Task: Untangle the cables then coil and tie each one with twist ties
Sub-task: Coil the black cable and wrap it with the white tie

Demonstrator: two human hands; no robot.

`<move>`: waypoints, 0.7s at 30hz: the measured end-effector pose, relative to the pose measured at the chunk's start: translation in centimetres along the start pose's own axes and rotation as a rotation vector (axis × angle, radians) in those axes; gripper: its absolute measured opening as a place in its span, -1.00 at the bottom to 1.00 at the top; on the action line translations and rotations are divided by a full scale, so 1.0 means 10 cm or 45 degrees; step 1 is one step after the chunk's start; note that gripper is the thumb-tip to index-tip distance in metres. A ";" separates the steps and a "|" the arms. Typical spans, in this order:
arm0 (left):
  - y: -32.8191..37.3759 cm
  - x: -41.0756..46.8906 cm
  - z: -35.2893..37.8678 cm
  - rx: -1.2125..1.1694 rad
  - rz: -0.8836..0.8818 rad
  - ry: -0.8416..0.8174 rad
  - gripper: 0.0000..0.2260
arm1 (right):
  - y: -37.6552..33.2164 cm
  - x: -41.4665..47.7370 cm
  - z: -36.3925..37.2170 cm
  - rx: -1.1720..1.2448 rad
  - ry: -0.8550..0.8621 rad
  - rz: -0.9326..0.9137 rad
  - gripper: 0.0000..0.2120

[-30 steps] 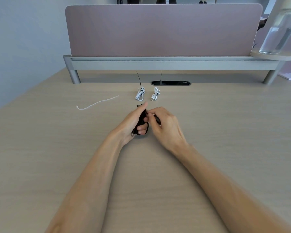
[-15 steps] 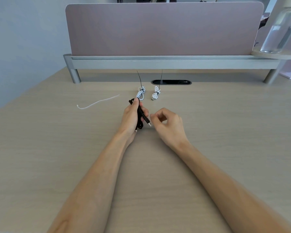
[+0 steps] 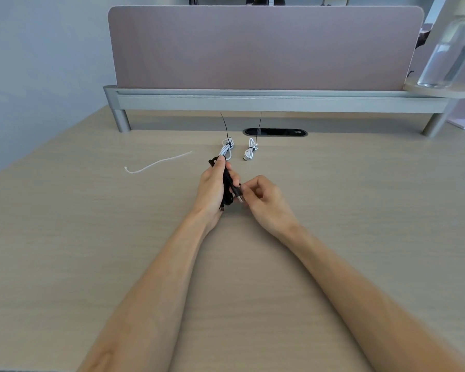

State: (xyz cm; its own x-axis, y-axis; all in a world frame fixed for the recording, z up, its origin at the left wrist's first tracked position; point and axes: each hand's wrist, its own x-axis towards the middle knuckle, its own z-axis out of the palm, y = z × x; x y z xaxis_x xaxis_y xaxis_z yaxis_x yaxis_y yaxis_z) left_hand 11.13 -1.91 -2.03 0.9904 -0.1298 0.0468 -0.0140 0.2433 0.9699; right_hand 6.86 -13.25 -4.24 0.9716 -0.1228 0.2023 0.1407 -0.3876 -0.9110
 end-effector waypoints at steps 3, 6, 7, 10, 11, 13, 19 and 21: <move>-0.02 0.01 0.01 0.050 0.024 0.039 -0.73 | -0.03 -0.03 0.00 -0.045 -0.047 -0.007 -0.84; -0.02 0.00 0.03 0.063 0.033 0.038 -0.72 | -0.09 -0.02 0.00 0.032 -0.097 0.098 -0.81; -0.03 0.00 0.04 0.066 0.040 0.035 -0.72 | -0.10 -0.01 0.01 0.008 -0.123 0.118 -0.72; -0.05 0.00 0.04 0.087 0.046 -0.013 -0.73 | -0.07 0.01 0.08 -0.219 -0.208 0.086 -0.59; -0.05 0.00 0.04 0.085 0.038 -0.045 -0.74 | -0.07 0.01 0.10 -0.263 -0.220 0.074 -0.60; -0.06 0.00 0.04 0.094 0.017 -0.113 -0.73 | -0.07 0.02 0.12 -0.282 -0.239 0.075 -0.63; -0.08 -0.01 0.05 0.143 0.052 -0.141 -0.60 | -0.18 0.03 0.05 -0.347 -0.354 0.054 -0.65; -0.08 0.00 0.03 0.120 0.046 -0.127 -0.69 | -0.18 0.01 0.02 -0.333 -0.381 0.041 -0.87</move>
State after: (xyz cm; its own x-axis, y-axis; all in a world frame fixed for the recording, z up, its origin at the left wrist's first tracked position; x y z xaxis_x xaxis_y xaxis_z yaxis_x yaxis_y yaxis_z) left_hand 11.12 -2.44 -2.74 0.9706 -0.2185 0.1009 -0.0668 0.1584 0.9851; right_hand 6.80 -12.34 -2.66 0.9927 0.1181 0.0262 0.0935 -0.6120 -0.7853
